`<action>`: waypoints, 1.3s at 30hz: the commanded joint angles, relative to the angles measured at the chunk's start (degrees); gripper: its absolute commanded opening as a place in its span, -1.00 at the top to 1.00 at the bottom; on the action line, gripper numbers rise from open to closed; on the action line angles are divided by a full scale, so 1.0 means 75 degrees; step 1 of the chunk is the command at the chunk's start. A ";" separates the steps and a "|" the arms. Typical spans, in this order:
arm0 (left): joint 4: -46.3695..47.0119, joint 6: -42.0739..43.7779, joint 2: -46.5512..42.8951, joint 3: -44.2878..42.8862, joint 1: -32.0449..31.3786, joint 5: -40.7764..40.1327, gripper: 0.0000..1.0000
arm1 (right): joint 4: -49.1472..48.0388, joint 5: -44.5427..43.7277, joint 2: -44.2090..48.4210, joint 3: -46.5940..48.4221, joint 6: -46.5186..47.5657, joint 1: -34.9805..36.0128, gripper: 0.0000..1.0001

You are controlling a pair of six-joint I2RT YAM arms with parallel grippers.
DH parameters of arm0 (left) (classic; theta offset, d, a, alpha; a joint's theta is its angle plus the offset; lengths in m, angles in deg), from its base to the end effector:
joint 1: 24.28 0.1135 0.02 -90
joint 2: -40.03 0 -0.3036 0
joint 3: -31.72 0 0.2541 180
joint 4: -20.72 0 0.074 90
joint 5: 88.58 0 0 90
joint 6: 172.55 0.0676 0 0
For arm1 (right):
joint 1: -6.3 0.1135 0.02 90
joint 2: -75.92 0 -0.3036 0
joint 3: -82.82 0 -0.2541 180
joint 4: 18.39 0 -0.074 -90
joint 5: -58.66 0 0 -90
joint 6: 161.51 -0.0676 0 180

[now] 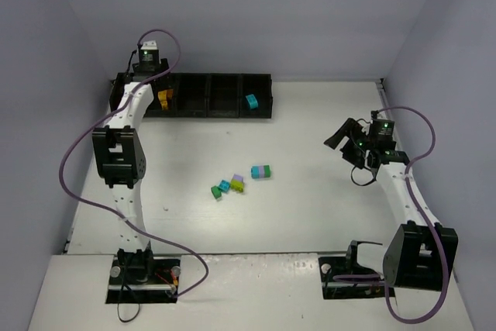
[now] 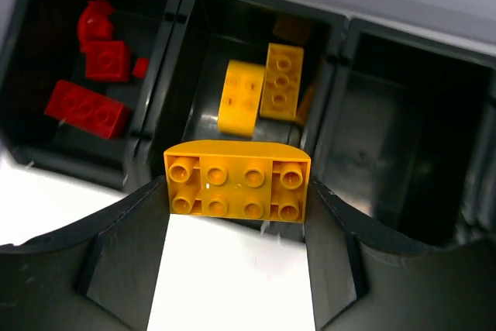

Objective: Sort the legos into containers by color

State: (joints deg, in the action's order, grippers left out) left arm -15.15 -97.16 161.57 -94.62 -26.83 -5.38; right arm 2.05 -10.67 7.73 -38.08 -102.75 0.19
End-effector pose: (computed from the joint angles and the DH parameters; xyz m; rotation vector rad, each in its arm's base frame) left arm 0.5527 -0.0166 0.3207 -0.2918 2.0890 -0.0538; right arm 0.2785 -0.0058 0.2876 0.4614 2.0626 0.6406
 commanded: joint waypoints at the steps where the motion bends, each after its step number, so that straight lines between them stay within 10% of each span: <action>1: 0.0736 -0.0313 0.0338 -0.1016 0.0070 0.0227 0.38 | -0.0401 0.0268 -0.0178 0.0186 0.0205 0.0088 -0.56; 9: 0.0337 -0.0477 0.1561 -0.2799 0.0304 0.0252 -0.10 | -0.0389 0.0409 -0.0448 0.0396 0.0369 0.0182 -0.56; 20: 0.0619 -0.0267 0.0626 -0.1887 0.0304 0.0567 -0.58 | -0.0389 0.0620 -0.0811 0.0690 0.0510 0.0369 -0.56; 39: -0.0599 0.0588 -0.5397 0.5915 -0.2718 0.2360 -0.58 | -0.0518 0.0443 -0.1104 0.0983 0.0592 0.1647 -0.35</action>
State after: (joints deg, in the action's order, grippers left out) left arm -16.83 -95.00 126.81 -54.10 -47.57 11.64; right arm 0.98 -7.90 -0.92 -32.52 -98.64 12.37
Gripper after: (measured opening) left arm 0.792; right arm 0.679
